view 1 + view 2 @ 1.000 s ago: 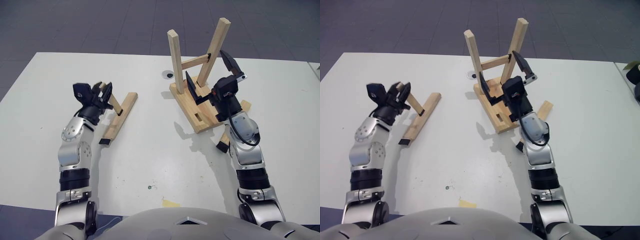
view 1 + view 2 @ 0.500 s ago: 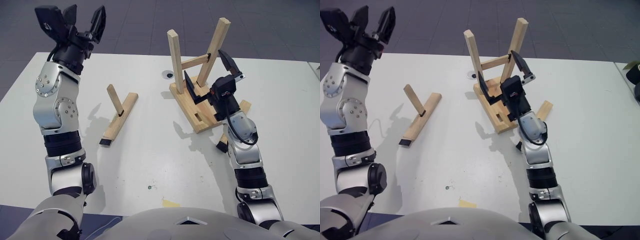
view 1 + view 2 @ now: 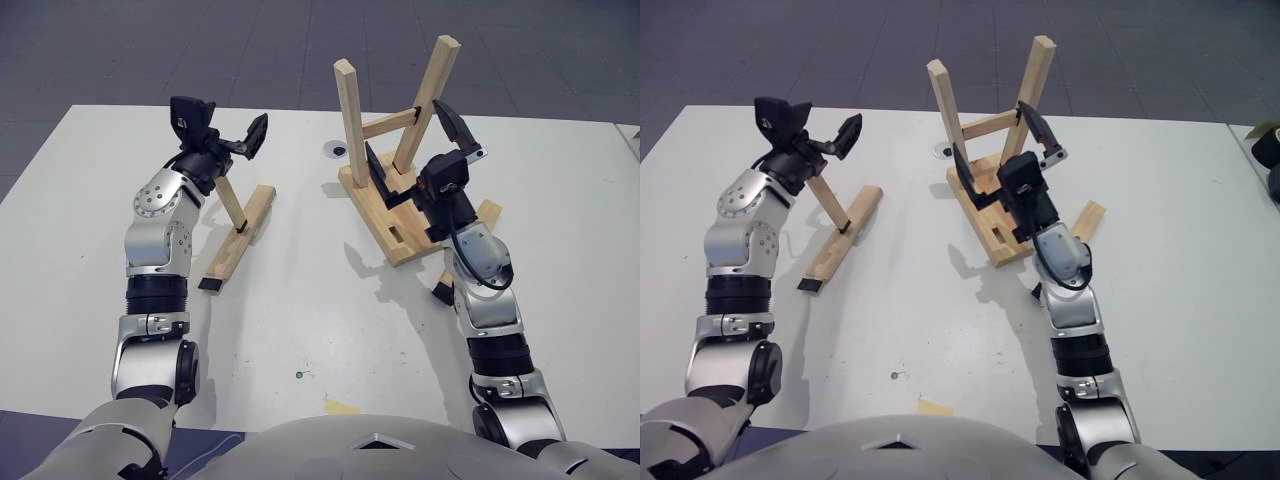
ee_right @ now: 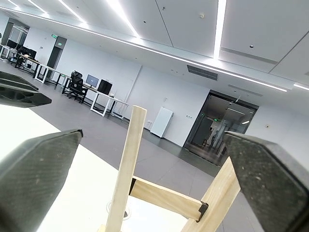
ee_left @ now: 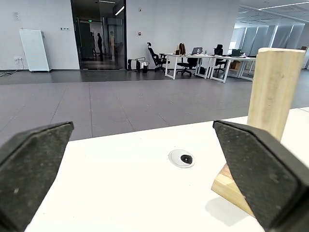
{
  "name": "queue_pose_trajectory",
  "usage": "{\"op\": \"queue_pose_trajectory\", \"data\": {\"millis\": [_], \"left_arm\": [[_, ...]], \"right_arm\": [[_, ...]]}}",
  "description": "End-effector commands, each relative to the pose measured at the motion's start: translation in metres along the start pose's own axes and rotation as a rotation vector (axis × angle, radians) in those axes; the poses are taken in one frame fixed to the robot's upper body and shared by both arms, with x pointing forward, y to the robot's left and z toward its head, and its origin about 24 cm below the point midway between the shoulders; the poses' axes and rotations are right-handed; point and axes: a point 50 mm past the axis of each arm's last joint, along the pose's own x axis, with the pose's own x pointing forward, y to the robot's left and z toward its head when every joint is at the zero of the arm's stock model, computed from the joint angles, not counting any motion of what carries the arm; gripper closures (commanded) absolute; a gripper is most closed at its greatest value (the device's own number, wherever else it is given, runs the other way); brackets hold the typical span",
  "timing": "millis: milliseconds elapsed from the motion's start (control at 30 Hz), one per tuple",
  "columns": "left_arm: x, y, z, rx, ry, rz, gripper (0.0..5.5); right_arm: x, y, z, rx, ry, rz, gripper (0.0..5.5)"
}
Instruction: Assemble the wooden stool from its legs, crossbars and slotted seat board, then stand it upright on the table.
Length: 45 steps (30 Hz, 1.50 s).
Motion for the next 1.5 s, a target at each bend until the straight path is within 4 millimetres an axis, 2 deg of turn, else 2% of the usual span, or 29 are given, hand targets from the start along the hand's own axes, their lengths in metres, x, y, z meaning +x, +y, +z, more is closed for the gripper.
{"op": "queue_pose_trajectory", "data": {"millis": [33, 267, 367, 433, 467, 533, 667, 700, 733, 800, 933, 1033, 1367, 1500], "left_arm": [[0.001, 0.001, 0.011, 0.006, -0.039, 0.007, 0.12], [0.001, 0.004, 0.070, 0.044, -0.220, 0.036, 0.12], [-0.001, 0.009, 0.080, 0.074, -0.241, 0.052, 0.12], [-0.002, 0.010, 0.080, 0.083, -0.235, 0.054, 0.12], [-0.002, 0.011, 0.071, 0.089, -0.200, 0.058, 0.12], [-0.002, 0.012, 0.041, 0.061, -0.090, 0.054, 0.12], [-0.018, 0.005, -0.041, 0.058, 0.170, 0.028, 0.12], [-0.023, 0.006, -0.055, 0.054, 0.213, 0.037, 0.12], [-0.027, 0.007, -0.062, 0.061, 0.233, 0.049, 0.12], [-0.029, 0.011, -0.063, 0.073, 0.233, 0.060, 0.12], [-0.024, 0.021, -0.047, 0.098, 0.182, 0.081, 0.12], [-0.018, 0.022, -0.027, 0.092, 0.102, 0.094, 0.12], [-0.009, 0.011, 0.077, 0.130, -0.200, 0.077, 0.12], [-0.006, 0.000, 0.090, 0.154, -0.229, 0.030, 0.12]], "right_arm": [[0.002, -0.001, 0.001, -0.004, -0.008, 0.001, 0.10], [0.001, 0.000, 0.001, -0.001, -0.008, -0.002, 0.10], [0.001, 0.001, 0.001, 0.001, -0.006, -0.001, 0.10], [0.000, 0.001, 0.001, 0.003, -0.005, 0.000, 0.10], [0.000, 0.002, 0.001, 0.005, -0.005, 0.000, 0.10], [0.000, 0.002, 0.001, 0.007, -0.004, 0.000, 0.10], [0.000, 0.004, 0.001, 0.009, 0.001, 0.004, 0.10], [0.000, 0.004, 0.001, 0.009, 0.002, 0.003, 0.10], [0.000, 0.004, 0.000, 0.009, 0.004, 0.000, 0.10], [-0.001, 0.003, 0.000, 0.010, 0.008, -0.005, 0.10], [-0.002, 0.002, -0.001, 0.010, 0.012, -0.014, 0.10], [-0.001, 0.003, -0.001, 0.013, 0.009, -0.017, 0.10], [0.001, 0.006, -0.001, 0.019, 0.005, -0.013, 0.10], [0.000, 0.005, 0.000, 0.016, 0.003, -0.023, 0.10]]}}
